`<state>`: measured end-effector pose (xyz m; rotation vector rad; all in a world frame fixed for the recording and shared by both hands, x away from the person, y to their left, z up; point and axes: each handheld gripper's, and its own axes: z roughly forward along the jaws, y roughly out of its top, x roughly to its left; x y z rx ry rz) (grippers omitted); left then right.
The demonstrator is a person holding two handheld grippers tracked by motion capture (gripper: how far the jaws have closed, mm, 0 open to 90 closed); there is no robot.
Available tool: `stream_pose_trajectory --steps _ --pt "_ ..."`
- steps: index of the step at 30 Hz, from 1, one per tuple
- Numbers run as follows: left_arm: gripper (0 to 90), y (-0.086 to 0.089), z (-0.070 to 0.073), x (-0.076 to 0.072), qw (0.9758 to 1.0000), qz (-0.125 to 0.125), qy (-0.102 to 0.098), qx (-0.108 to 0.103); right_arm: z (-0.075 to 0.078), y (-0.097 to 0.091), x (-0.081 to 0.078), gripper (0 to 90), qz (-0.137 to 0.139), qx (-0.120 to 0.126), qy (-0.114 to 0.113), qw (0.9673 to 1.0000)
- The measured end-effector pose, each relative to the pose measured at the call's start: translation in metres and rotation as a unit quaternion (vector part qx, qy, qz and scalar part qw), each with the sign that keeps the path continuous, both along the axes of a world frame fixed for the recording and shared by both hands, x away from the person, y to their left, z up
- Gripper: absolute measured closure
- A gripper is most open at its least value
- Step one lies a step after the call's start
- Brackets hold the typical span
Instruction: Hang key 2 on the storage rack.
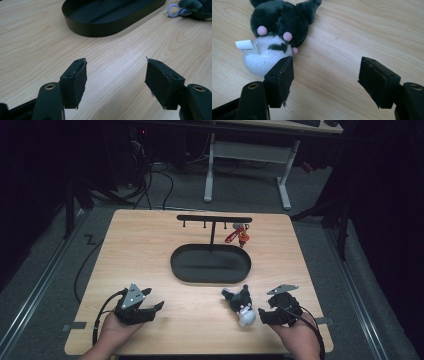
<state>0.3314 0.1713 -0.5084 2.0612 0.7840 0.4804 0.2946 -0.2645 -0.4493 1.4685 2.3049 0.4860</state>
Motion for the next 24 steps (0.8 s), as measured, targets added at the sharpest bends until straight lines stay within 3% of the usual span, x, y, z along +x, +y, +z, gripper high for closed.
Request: stream_pose_trajectory --steps 6,11,16,17,20,24 --pt "33.1 -0.003 -0.005 0.003 0.9998 -0.003 0.007 0.018 -0.001 -0.003 0.006 28.5 0.001 0.004 0.04 0.9992" --pt "33.3 0.0 -0.004 0.003 0.9999 -0.002 0.008 0.011 -0.001 -0.008 0.015 28.9 -0.003 -0.006 0.078 0.9969" --pt "32.3 0.0 -0.004 0.003 0.9999 0.002 0.008 0.01 0.001 -0.005 0.021 29.1 0.005 -0.017 0.12 0.9926" --pt "32.2 0.0 -0.004 0.003 0.9999 0.002 0.007 0.008 0.002 -0.002 0.021 29.8 0.012 -0.03 0.13 0.991" --pt "32.1 0.001 -0.003 0.003 0.9999 0.002 0.01 0.002 0.007 0.006 0.021 29.8 0.03 -0.047 0.142 0.9883" --pt "32.1 0.0 -0.003 0.001 0.9999 -0.001 0.01 0.002 0.014 0.011 0.023 30.0 0.03 -0.05 0.165 0.9847"
